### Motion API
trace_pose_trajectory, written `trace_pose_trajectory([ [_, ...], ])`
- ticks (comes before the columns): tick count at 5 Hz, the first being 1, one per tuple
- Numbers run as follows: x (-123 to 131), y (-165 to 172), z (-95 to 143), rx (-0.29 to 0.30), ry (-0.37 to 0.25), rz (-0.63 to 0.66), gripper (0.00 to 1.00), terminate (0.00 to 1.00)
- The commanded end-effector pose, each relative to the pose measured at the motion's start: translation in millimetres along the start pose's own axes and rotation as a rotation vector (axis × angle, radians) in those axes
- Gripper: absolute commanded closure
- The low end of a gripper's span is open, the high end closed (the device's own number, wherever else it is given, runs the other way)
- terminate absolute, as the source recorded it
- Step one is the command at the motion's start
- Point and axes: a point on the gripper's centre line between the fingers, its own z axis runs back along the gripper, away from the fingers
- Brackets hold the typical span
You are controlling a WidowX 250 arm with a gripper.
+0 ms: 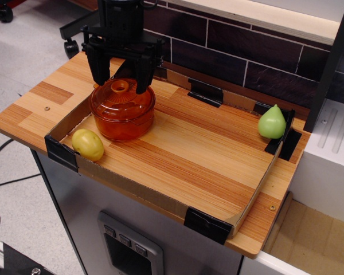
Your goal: Take lid off pot
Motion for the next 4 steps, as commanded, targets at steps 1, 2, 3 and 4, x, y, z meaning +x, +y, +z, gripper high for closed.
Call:
trace_pose_trajectory([
  [1, -2, 4, 0, 0.019, -0.032, -0.009, 1.00, 0.00],
  [2, -2, 3, 0, 0.020, -0.041, -0.007, 1.00, 0.00],
  [3, 1, 7, 9, 0.018, -0.099, 0.002, 1.00, 0.00],
  [4, 0, 12, 22, 0.024, -0.164, 0.022, 1.00, 0.00],
])
